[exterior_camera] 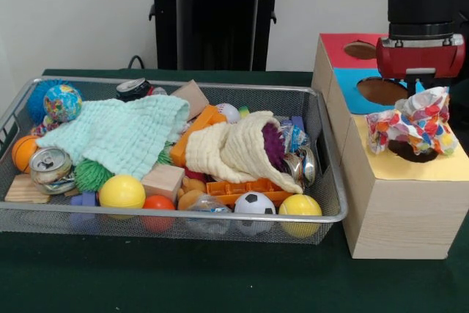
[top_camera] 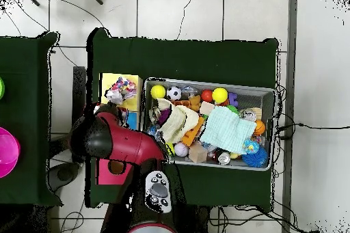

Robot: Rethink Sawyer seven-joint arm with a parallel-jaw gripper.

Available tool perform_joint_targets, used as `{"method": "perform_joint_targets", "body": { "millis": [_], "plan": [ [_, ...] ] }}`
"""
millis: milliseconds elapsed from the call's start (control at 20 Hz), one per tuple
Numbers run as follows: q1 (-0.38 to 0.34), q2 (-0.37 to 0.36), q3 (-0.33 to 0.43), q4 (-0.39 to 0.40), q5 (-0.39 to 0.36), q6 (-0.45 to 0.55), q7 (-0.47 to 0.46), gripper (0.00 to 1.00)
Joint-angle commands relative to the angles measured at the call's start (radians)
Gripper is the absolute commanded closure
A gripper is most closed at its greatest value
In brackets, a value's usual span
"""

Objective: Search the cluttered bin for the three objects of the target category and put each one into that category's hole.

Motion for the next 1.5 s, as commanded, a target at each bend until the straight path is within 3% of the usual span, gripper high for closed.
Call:
{"method": "perform_joint_targets", "body": {
  "millis": [50, 450, 900, 1050, 1500],
  "plan": [
    [-0.035, 0.100, 0.022, -0.003, -0.005, 0.013, 0.188, 1.00],
    [-0.004, 0.139, -0.034, -0.062, -0.004, -0.023, 0.174, 1.00],
    [0.070, 0.142, -0.176, -0.202, 0.010, 0.137, 0.149, 1.00],
    [0.059, 0.158, -0.173, -0.230, 0.003, 0.151, 0.140, 1.00],
    [0.018, 0.173, -0.103, -0.160, -0.008, 0.053, 0.174, 1.00]
  ]
}}
